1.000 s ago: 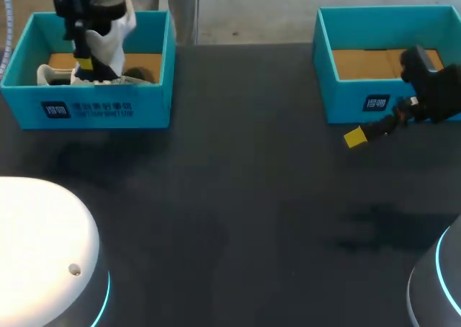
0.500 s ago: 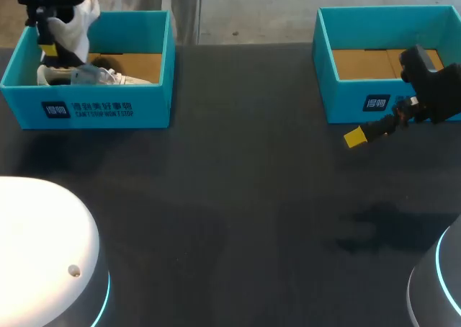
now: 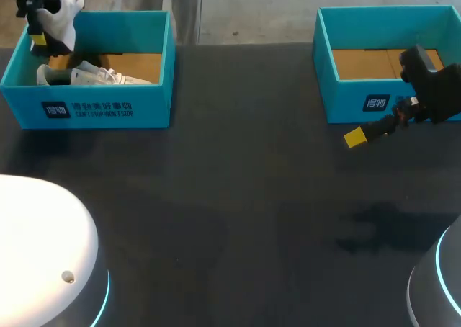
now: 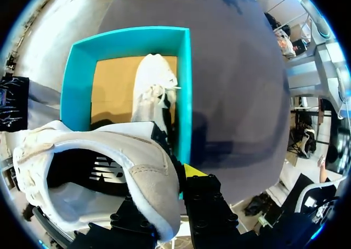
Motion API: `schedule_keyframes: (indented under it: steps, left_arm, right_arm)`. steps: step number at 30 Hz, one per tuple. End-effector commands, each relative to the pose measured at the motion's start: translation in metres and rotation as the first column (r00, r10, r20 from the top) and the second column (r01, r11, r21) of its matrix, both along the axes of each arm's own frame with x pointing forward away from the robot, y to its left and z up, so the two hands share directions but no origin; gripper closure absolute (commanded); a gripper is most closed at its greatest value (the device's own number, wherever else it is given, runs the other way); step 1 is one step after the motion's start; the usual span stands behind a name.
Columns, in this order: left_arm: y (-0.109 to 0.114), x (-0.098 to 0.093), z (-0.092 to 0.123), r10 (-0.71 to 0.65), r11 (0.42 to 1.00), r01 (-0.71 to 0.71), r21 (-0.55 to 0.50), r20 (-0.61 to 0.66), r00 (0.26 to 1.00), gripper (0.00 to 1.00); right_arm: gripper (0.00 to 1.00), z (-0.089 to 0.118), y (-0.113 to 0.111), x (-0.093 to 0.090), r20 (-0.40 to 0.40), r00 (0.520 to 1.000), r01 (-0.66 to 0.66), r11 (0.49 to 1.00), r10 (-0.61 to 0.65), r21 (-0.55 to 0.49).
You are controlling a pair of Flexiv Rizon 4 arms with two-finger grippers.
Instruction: Take the shoe out of the shoebox, open the shoe tongue, remove and reinsert the insole, then place the shoe into the shoebox
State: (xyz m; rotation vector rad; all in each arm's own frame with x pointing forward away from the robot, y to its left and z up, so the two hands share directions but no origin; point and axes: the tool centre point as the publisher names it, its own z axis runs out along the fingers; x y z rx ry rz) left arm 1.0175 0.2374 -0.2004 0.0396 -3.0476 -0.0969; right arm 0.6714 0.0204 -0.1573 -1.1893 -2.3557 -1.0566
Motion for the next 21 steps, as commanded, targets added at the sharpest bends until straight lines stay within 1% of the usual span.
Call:
schedule_keyframes:
  steps: [1, 13, 17, 19, 21]
  left_arm:
    - [0.004, 0.019, -0.002, 0.005, 1.000, -0.005, -0.012, -0.018, 1.000, 1.00]
    - [0.010, 0.056, -0.011, 0.040, 0.998, -0.042, -0.035, -0.049, 0.998, 1.00]
    - [0.011, 0.061, -0.012, 0.038, 0.998, -0.041, -0.043, -0.057, 0.998, 1.00]
    - [0.012, 0.062, -0.012, 0.012, 0.999, -0.015, -0.041, -0.075, 0.997, 1.00]
    - [0.013, 0.058, -0.009, -0.038, 0.998, 0.032, -0.059, -0.111, 0.993, 1.00]
  right_arm:
    - [0.00, 0.000, 0.001, 0.001, -0.002, 1.000, 0.001, 1.000, -0.001, -0.003]
    - [0.00, 0.000, 0.001, 0.001, -0.002, 1.000, 0.001, 1.000, -0.001, -0.003]
    - [0.00, 0.000, 0.001, 0.001, -0.002, 1.000, 0.001, 1.000, -0.001, -0.003]
    - [0.00, 0.000, 0.001, 0.001, -0.002, 1.000, 0.001, 1.000, -0.001, -0.003]
    - [0.00, 0.000, 0.001, 0.001, -0.002, 1.000, 0.001, 1.000, -0.001, -0.003]
